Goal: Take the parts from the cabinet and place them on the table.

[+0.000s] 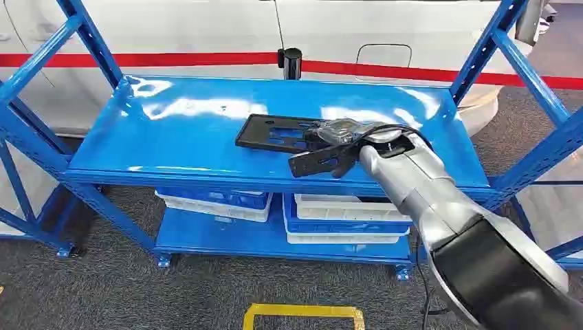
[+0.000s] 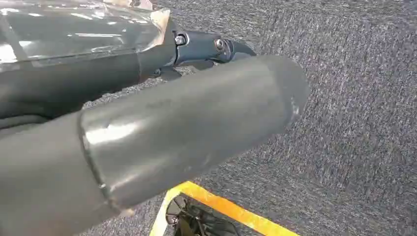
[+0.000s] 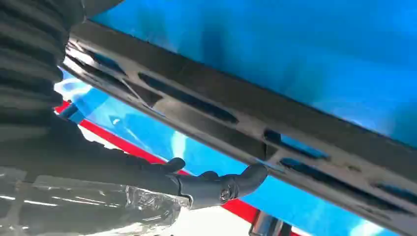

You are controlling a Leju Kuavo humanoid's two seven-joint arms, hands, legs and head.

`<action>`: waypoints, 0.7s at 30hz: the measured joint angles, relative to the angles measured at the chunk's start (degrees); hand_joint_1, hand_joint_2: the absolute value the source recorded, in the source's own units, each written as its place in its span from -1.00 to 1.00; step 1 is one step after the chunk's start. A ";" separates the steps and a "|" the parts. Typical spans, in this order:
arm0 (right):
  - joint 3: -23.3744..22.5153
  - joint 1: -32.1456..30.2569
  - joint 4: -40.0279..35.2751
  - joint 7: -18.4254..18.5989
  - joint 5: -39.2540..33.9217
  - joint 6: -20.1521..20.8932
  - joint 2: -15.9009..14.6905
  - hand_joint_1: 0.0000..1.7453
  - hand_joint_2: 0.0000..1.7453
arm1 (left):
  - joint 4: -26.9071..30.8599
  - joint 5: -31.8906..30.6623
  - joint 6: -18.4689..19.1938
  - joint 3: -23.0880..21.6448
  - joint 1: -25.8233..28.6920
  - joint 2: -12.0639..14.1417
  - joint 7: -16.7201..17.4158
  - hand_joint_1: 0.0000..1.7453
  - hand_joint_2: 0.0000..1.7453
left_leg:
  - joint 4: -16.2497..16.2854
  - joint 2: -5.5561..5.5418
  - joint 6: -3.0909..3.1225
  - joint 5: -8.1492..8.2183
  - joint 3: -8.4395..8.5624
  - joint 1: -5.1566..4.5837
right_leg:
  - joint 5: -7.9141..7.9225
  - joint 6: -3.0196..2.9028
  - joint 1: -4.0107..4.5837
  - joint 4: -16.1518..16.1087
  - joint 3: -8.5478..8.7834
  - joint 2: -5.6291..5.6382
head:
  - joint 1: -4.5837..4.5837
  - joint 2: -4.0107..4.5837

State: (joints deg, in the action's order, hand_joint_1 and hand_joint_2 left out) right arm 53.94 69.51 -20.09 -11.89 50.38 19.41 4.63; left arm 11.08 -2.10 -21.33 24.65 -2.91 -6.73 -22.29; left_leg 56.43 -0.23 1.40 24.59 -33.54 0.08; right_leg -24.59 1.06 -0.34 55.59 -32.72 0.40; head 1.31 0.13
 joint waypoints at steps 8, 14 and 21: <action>0.74 -0.86 0.85 2.58 0.00 -3.60 -0.15 -1.00 1.00 | 0.00 -0.04 0.15 0.33 -0.01 0.07 0.00 -1.00 -1.00 | 0.00 0.00 0.00 0.00 0.00 0.00 | 0.00 0.00 0.00 0.00 0.01 0.00 | 0.00 0.00; 2.10 -2.06 1.27 10.28 2.97 -11.35 0.04 -1.00 1.00 | 0.00 -0.04 -0.18 0.59 -0.01 0.04 -0.02 -1.00 -1.00 | 0.00 0.00 0.00 0.00 -0.01 0.00 | 0.00 0.00 0.00 0.00 0.01 0.00 | 0.00 0.00; 3.21 -2.73 1.77 14.39 4.74 -14.03 0.22 -1.00 1.00 | 0.00 -0.04 -0.26 0.61 -0.01 0.04 -0.13 -1.00 -1.00 | 0.00 0.00 0.00 0.00 0.00 0.00 | 0.00 0.00 0.00 0.00 0.00 0.00 | 0.00 0.00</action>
State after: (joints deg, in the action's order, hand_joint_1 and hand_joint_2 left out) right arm 57.15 66.78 -18.32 2.50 55.12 5.38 4.85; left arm 11.08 -2.14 -21.59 25.27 -2.92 -6.69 -22.42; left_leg 56.43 -0.23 1.40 24.59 -33.54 0.08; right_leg -24.59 1.06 -0.34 55.59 -32.72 0.40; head 1.31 0.13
